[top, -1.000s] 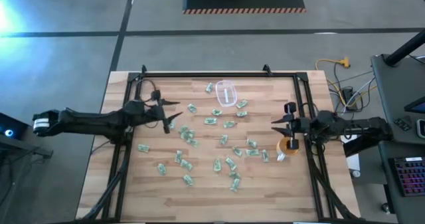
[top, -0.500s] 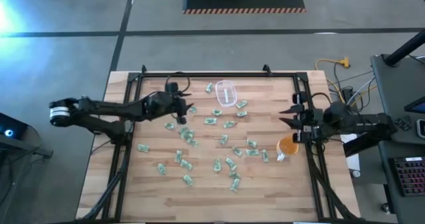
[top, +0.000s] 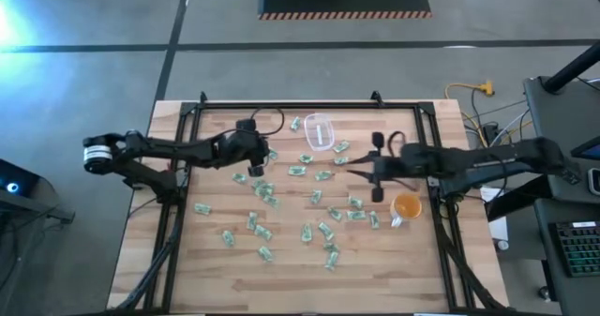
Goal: Pick and place Stevia / Truvia into bins
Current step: Put the green stevia packet into the transparent bin
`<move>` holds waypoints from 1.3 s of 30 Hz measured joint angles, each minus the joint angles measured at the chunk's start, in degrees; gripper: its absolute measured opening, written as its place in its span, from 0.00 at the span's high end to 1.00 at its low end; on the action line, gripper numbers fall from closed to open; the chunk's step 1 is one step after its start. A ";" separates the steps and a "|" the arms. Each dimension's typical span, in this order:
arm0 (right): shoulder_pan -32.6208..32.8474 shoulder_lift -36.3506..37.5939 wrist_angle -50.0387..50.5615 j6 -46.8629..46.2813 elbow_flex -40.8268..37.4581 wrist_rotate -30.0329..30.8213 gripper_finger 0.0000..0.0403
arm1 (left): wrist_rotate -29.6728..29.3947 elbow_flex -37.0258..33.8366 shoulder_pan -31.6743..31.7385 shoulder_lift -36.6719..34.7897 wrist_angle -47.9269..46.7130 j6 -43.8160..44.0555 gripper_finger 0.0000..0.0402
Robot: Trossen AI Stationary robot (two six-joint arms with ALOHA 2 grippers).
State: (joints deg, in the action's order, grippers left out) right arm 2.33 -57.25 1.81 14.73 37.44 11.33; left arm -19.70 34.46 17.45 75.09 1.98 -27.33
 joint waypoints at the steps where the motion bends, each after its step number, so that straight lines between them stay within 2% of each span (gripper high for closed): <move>1: -0.02 -2.19 2.51 -0.36 1.78 0.66 0.80 | 0.23 0.24 0.52 0.24 -1.12 -0.04 0.55; 4: 0.00 -7.45 7.90 -1.06 6.56 0.70 0.80 | 1.40 1.59 2.74 0.76 -3.04 -0.36 0.55; 9: 0.02 -11.64 8.95 0.13 9.03 0.66 0.80 | 15.38 4.90 7.96 1.06 -4.71 -3.27 0.55; 11: -0.05 -11.59 8.86 0.70 9.06 0.69 0.80 | 17.92 6.88 9.67 1.88 -4.55 -4.23 0.55; 15: -0.31 -9.85 8.93 0.72 8.73 0.88 0.80 | 18.38 12.11 12.11 6.63 -4.54 -4.51 0.55; 19: -0.24 -6.74 8.94 -0.95 8.46 0.86 0.80 | 19.04 19.57 14.47 14.88 -4.65 -3.00 0.55; 24: -0.24 -3.37 11.66 -4.17 7.32 0.86 0.80 | 24.98 32.14 17.72 26.91 -12.64 1.24 0.55; 28: -0.20 -1.60 15.08 -6.01 5.91 0.82 0.80 | 25.42 40.81 19.47 34.65 -19.45 3.44 0.55; 34: -0.22 1.38 15.18 -5.76 3.39 0.82 0.80 | 29.56 47.01 20.26 40.38 -20.08 6.48 0.55; 39: -0.22 3.43 14.96 -6.50 2.79 0.81 0.80 | 30.08 48.20 20.21 42.56 -20.16 7.48 0.55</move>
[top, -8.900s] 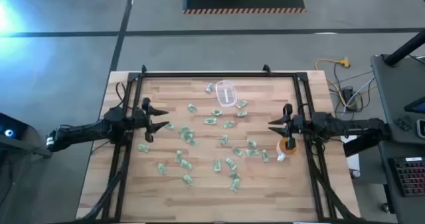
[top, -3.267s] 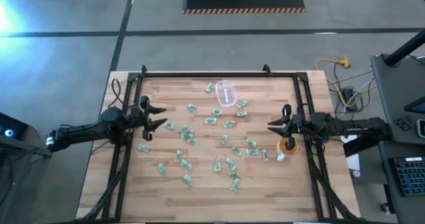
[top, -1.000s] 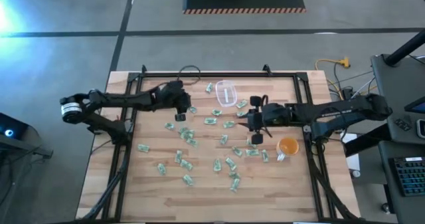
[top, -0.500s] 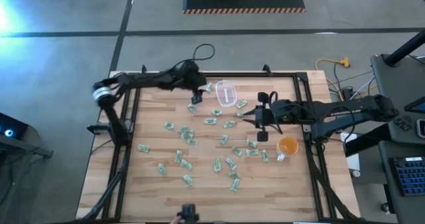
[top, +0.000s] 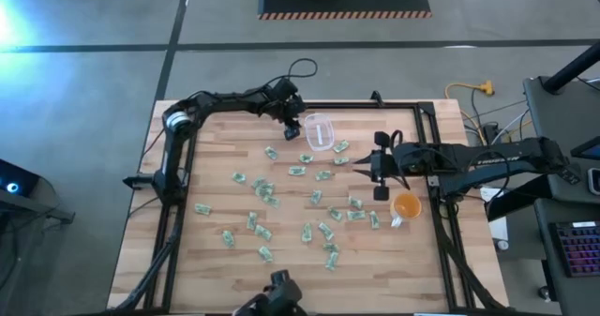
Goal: Pick and place Stevia / Truvia into bins
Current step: Put the green stevia packet into the transparent bin
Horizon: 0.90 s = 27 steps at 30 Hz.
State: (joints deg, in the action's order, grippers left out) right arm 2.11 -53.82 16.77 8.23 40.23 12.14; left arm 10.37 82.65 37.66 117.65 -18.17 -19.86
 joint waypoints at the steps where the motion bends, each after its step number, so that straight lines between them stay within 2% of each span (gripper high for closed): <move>1: 0.00 0.15 0.09 -0.33 -0.08 -0.02 0.80 | -0.04 0.00 0.02 0.21 0.00 0.00 0.55; 22: 0.00 -0.57 -1.04 -0.57 -0.25 -0.09 0.80 | -3.52 -0.74 0.27 0.69 -0.37 -0.36 0.55; 27: 0.00 -0.57 -1.07 -0.58 -0.24 -0.07 0.80 | -3.52 -1.20 0.27 0.69 -0.26 -0.55 0.62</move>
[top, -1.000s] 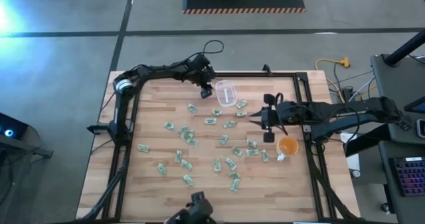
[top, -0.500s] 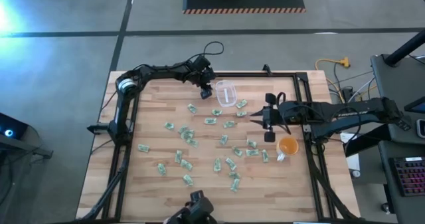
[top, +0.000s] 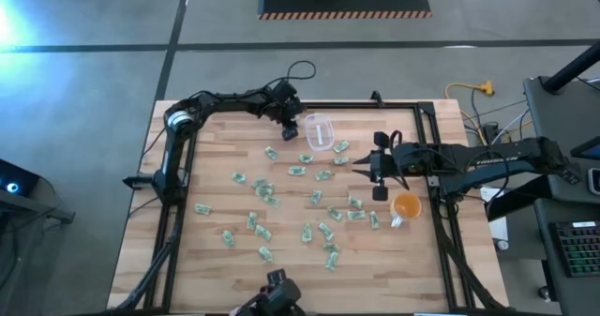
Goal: Pick and place Stevia / Truvia into bins
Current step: Put the green stevia packet into the transparent bin
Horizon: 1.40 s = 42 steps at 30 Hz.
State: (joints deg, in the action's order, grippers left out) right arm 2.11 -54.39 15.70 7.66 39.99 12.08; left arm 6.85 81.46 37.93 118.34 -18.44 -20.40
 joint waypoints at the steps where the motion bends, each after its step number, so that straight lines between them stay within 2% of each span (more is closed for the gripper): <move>1: 0.00 0.00 0.00 0.00 0.00 0.00 0.80 | 0.00 -0.30 0.00 0.00 -0.02 0.00 0.64; 8: 0.00 -0.11 0.01 -0.19 -0.03 0.00 0.80 | 0.13 -1.97 0.07 -0.11 0.37 -1.22 0.78; 15: 0.00 -0.11 0.44 -0.54 -0.05 0.02 0.80 | -0.33 -1.71 0.09 -1.99 -2.90 -2.93 0.98; 19: -0.02 -0.11 1.27 -3.83 -1.41 0.34 0.80 | -0.37 -1.77 0.05 -6.09 -4.82 -2.95 0.98; 25: -0.53 -0.13 3.78 -6.22 -6.68 9.24 0.80 | -0.20 -2.45 -0.99 -13.40 -7.63 -2.86 0.99; 29: -2.48 -0.17 2.06 -5.59 -8.41 10.43 0.80 | 2.24 -2.52 -3.40 -16.57 -5.45 -4.13 1.00; 33: -5.21 -0.22 -1.00 -5.35 -8.40 10.47 0.80 | 5.68 -2.69 -6.40 -16.69 -0.90 -6.98 1.00; 38: -6.51 -0.23 -3.63 -5.11 -8.40 10.16 0.80 | 6.40 -2.36 -8.77 -13.40 5.01 -9.09 1.00; 42: -6.51 -0.43 -3.68 -5.09 -8.40 9.97 0.80 | 6.39 -0.94 -8.72 -9.79 6.04 -9.02 1.00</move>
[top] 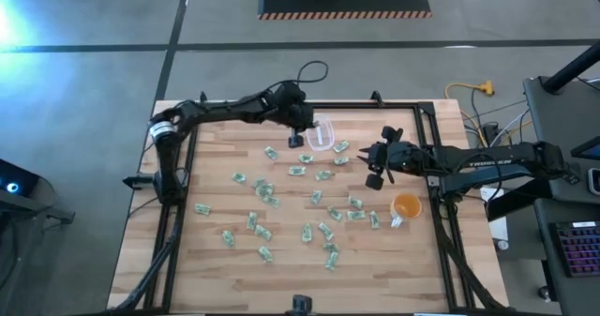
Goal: Pick and place Stevia / Truvia into bins
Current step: Put the green stevia packet into the transparent bin
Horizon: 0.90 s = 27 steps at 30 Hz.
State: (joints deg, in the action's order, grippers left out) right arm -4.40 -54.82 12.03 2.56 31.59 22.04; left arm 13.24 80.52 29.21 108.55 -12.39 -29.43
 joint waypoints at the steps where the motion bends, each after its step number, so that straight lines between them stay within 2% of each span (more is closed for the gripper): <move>1: 0.00 -0.05 0.07 0.03 0.00 -0.04 0.80 | -0.03 0.34 0.08 0.91 0.14 0.20 1.00; 6: 0.00 -0.46 0.14 0.13 0.00 -0.07 0.80 | -0.04 1.55 0.49 4.31 -0.43 0.56 1.00; 8: 0.00 -0.53 0.16 0.06 0.00 -0.11 0.80 | -0.02 1.93 0.60 4.57 -0.10 0.57 0.97; 16: 0.00 -0.96 -0.18 -1.47 0.00 -0.12 0.80 | -0.15 1.86 0.68 2.91 -0.72 0.89 0.68; 18: 0.00 -1.82 -0.66 -2.01 0.00 -0.24 0.80 | -0.56 2.24 0.68 2.00 -3.91 1.02 0.62; 21: -0.17 -4.84 -2.84 -1.47 0.00 -3.39 0.80 | -1.75 2.24 0.68 -0.70 -13.65 1.03 0.57; 24: -0.98 -10.17 -6.56 1.01 -0.03 -7.58 0.80 | -1.71 1.39 0.68 -4.30 -23.06 1.82 0.56; 27: -2.78 -16.33 -6.71 3.65 1.46 -8.97 0.80 | -1.72 -1.89 0.56 -7.79 -27.53 2.22 0.56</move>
State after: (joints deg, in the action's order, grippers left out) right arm -7.19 -71.15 5.32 6.21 33.05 13.07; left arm 11.52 78.63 29.77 100.76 -39.92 -27.21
